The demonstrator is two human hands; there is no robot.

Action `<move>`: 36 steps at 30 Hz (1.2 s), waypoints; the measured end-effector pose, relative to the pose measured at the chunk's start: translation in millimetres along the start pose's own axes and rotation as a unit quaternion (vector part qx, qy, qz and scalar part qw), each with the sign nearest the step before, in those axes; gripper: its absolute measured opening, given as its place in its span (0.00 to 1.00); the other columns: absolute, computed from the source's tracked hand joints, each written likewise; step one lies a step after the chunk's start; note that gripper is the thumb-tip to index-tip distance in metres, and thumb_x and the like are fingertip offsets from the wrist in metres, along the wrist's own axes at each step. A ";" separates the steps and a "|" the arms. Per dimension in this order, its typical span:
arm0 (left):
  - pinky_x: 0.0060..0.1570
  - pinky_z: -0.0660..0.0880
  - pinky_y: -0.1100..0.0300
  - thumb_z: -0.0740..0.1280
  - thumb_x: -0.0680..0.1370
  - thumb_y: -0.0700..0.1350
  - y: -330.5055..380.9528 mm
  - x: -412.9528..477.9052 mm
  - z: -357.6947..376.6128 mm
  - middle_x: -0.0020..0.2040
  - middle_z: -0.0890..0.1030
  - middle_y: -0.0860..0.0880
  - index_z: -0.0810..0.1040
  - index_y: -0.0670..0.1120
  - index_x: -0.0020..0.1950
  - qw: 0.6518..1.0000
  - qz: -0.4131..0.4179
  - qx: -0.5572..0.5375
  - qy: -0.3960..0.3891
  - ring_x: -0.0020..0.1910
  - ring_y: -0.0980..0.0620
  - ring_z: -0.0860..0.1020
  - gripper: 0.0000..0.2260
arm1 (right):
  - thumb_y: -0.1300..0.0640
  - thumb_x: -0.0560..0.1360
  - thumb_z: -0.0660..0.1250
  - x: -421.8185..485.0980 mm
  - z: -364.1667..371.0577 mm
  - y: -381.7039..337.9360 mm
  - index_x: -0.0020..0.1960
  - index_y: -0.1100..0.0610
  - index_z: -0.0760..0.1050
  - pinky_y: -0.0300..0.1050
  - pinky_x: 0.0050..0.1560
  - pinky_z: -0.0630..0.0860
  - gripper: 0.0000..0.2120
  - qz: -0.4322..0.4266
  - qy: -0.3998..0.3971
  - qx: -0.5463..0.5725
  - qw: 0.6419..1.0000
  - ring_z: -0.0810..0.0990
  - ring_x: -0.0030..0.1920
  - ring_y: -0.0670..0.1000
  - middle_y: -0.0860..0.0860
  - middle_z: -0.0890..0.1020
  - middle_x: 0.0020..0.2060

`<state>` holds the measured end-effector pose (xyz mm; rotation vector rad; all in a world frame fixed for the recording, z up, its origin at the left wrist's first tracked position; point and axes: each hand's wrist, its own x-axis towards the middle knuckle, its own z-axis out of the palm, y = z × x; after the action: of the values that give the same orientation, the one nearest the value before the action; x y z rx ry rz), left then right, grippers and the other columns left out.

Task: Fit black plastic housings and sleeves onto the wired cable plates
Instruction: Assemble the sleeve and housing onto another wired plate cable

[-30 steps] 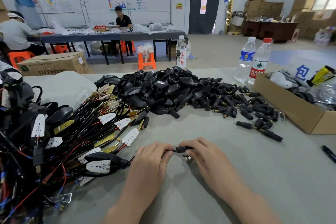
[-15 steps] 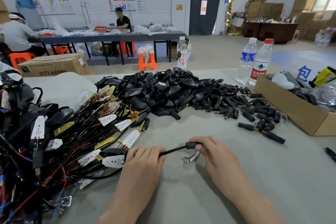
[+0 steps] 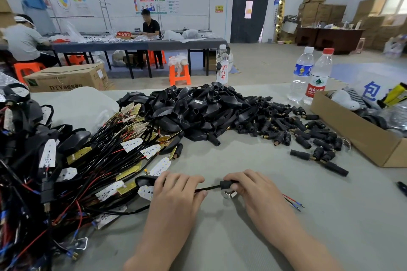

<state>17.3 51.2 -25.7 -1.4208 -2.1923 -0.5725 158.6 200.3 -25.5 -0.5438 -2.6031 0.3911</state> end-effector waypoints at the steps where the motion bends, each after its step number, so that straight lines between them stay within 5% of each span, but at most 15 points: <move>1: 0.61 0.66 0.49 0.58 0.77 0.54 -1.3 -0.5 -0.5 0.43 0.82 0.57 0.83 0.52 0.48 1.000 -0.001 0.009 -0.004 0.46 0.50 0.81 0.14 | 0.48 0.84 0.53 0.5 0.0 0.5 0.62 0.45 0.75 0.46 0.53 0.72 0.14 0.010 -0.002 0.002 1.000 0.76 0.50 0.51 0.44 0.78 0.49; 6: 0.64 0.63 0.42 0.58 0.78 0.52 -4.4 -1.5 2.3 0.40 0.81 0.57 0.84 0.53 0.45 0.999 0.000 0.033 0.010 0.47 0.50 0.82 0.14 | 0.40 0.79 0.43 0.5 -2.3 -1.4 0.63 0.44 0.75 0.43 0.51 0.70 0.26 0.044 -0.014 0.009 0.999 0.77 0.50 0.50 0.43 0.78 0.49; 9: 0.65 0.64 0.42 0.58 0.79 0.51 -4.5 -1.6 6.5 0.38 0.80 0.57 0.84 0.53 0.45 0.998 0.014 0.044 0.031 0.44 0.51 0.81 0.14 | 0.46 0.83 0.47 -0.7 -5.2 -8.2 0.60 0.44 0.76 0.42 0.47 0.69 0.19 0.012 0.015 -0.048 0.999 0.78 0.45 0.49 0.42 0.79 0.46; 12: 0.66 0.65 0.42 0.58 0.79 0.50 -3.9 -0.9 10.6 0.38 0.79 0.56 0.84 0.53 0.46 0.998 0.025 0.044 0.045 0.43 0.52 0.80 0.14 | 0.53 0.74 0.52 -1.1 -8.2 -16.1 0.54 0.46 0.79 0.44 0.44 0.67 0.19 -0.024 0.049 -0.093 0.994 0.79 0.38 0.50 0.43 0.80 0.40; 19: 0.67 0.64 0.45 0.59 0.80 0.51 0.1 0.6 12.3 0.37 0.79 0.56 0.83 0.53 0.45 0.997 0.036 0.031 0.057 0.42 0.52 0.80 0.13 | 0.51 0.74 0.48 -0.5 -7.5 -16.2 0.59 0.49 0.77 0.44 0.50 0.68 0.23 -0.031 0.003 -0.016 0.999 0.76 0.45 0.50 0.44 0.79 0.47; 24: 0.67 0.63 0.44 0.61 0.78 0.55 -2.5 -3.3 12.5 0.49 0.82 0.54 0.83 0.53 0.52 1.000 -0.013 -0.017 0.010 0.54 0.49 0.81 0.13 | 0.55 0.84 0.55 0.0 4.6 4.5 0.64 0.44 0.68 0.37 0.52 0.68 0.12 0.018 -0.031 0.006 0.999 0.72 0.56 0.45 0.40 0.74 0.54; 30: 0.66 0.69 0.36 0.78 0.71 0.49 -3.3 -3.9 11.4 0.58 0.81 0.45 0.84 0.49 0.52 0.997 -0.066 -0.020 -0.041 0.63 0.40 0.78 0.11 | 0.42 0.82 0.44 0.1 6.8 8.3 0.61 0.37 0.59 0.45 0.40 0.72 0.10 0.053 -0.039 -0.018 0.998 0.78 0.48 0.46 0.38 0.75 0.54; 36: 0.68 0.68 0.38 0.59 0.82 0.55 -5.9 -7.2 9.8 0.67 0.75 0.44 0.79 0.47 0.64 0.993 -0.109 -0.036 -0.011 0.68 0.42 0.73 0.18 | 0.39 0.82 0.46 0.3 1.1 21.0 0.61 0.37 0.62 0.46 0.43 0.74 0.11 0.106 -0.033 -0.006 0.994 0.76 0.45 0.47 0.40 0.72 0.40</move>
<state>12.9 49.4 -38.4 -1.2355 -2.3834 -0.7207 164.3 218.8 -33.9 -0.8295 -2.6208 0.4682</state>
